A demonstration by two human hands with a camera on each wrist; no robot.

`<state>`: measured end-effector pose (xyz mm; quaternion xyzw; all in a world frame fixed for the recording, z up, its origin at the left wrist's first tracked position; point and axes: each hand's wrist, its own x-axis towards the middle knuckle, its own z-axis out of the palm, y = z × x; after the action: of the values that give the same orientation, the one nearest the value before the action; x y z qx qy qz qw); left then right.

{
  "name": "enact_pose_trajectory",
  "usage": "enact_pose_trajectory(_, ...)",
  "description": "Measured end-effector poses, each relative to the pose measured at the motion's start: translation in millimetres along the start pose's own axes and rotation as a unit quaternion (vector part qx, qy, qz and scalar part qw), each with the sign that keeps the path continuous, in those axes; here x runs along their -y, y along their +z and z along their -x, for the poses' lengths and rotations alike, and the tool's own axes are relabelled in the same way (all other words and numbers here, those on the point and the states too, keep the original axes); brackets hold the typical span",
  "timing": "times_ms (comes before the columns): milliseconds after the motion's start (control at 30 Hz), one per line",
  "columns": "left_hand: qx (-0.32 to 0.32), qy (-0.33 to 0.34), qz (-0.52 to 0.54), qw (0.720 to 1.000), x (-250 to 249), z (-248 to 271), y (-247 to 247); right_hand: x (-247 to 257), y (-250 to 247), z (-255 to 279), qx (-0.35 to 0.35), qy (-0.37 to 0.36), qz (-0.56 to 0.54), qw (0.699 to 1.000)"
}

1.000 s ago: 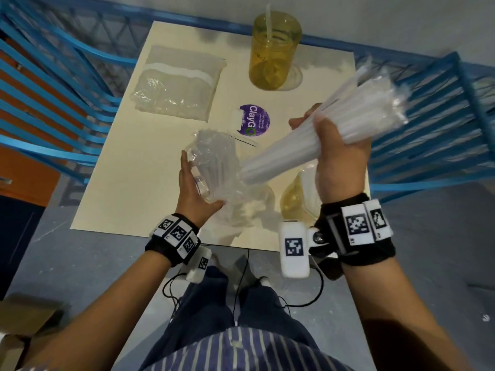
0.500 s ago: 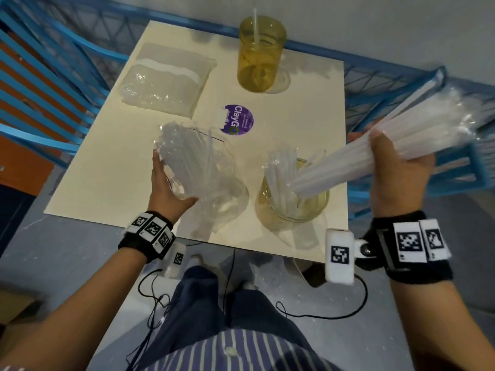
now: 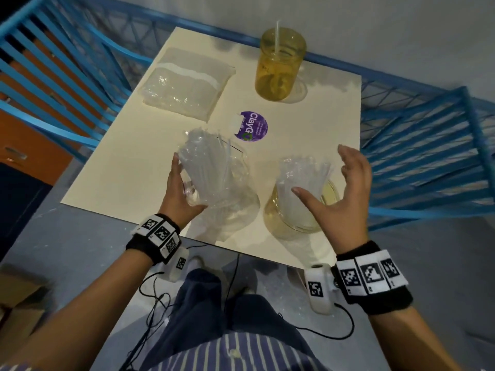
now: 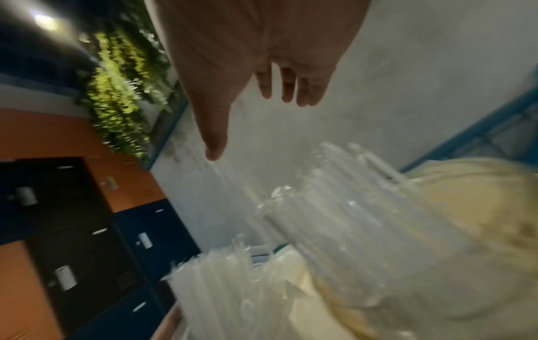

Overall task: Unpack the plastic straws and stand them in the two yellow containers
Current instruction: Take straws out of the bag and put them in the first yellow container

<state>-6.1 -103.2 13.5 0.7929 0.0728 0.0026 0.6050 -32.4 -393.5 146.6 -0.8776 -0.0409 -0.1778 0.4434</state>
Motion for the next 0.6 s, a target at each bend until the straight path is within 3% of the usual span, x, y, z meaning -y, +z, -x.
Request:
enact_pose_trajectory(67,0.012,0.006,-0.009,1.0,1.1,0.1,-4.1,23.7,22.6,2.5,0.015,-0.039,-0.063,0.997)
enact_pose_trajectory(133,0.022,0.002,-0.005,1.0,3.5,1.9,-9.1,41.2,58.9,8.2,0.075,-0.026,-0.132,0.988)
enact_pose_trajectory(233,0.035,0.012,-0.038,0.999,4.5,5.8,-15.1,40.6,118.8,13.1,0.139,0.071,-0.178,0.972)
enact_pose_trajectory(400,0.062,0.054,-0.11,0.991,18.6,11.7,-20.9,22.7,174.3,8.5,0.135,0.225,-0.216,0.941)
enact_pose_trajectory(600,0.07,0.012,-0.129,0.989,23.5,20.0,-22.3,14.8,204.7,17.0,0.172,0.264,-0.246,0.917)
